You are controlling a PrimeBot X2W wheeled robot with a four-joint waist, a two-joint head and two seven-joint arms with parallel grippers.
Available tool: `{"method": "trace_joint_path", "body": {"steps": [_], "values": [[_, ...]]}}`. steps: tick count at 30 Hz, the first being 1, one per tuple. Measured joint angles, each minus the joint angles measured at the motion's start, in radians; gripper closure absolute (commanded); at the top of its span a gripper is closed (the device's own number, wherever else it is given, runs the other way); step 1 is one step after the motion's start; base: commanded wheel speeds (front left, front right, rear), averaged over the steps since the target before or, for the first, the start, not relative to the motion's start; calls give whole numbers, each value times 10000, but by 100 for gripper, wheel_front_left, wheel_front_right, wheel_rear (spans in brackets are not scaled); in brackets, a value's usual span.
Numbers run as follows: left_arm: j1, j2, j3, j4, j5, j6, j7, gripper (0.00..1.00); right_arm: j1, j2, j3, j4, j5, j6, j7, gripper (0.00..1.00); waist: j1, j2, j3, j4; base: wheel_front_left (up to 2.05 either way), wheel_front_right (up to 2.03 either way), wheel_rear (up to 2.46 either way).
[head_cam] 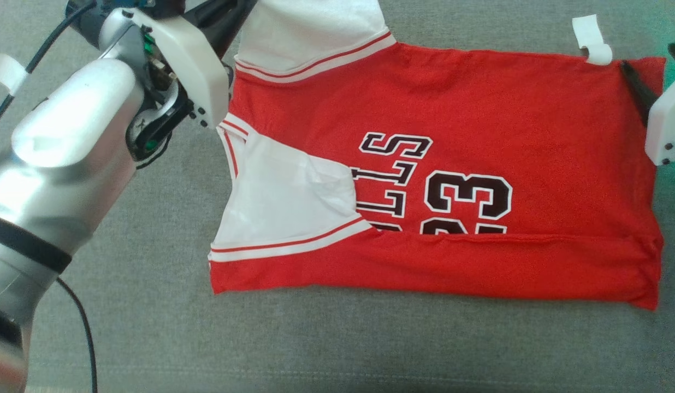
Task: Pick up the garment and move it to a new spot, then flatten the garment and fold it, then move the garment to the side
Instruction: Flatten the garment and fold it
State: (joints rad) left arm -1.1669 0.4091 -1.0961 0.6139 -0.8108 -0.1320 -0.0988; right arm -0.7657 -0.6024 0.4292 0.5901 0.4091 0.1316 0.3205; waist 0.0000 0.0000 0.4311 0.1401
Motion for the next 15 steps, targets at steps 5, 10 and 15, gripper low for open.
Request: {"method": "trace_joint_path", "body": {"steps": [5,10,15], "values": [[10,25,-79,-115,0,0,2,100,-365,-102,399,539,165,0,194,0,0,0,93,32,0,0,0],[9,113,-105,-13,-2,17,2,100,-705,-98,924,761,614,0,259,100,0,0,131,-120,0,0,0],[-16,134,8,301,-4,186,-117,100,-944,-107,1200,832,1024,0,58,100,0,0,198,-242,0,0,0]]}}
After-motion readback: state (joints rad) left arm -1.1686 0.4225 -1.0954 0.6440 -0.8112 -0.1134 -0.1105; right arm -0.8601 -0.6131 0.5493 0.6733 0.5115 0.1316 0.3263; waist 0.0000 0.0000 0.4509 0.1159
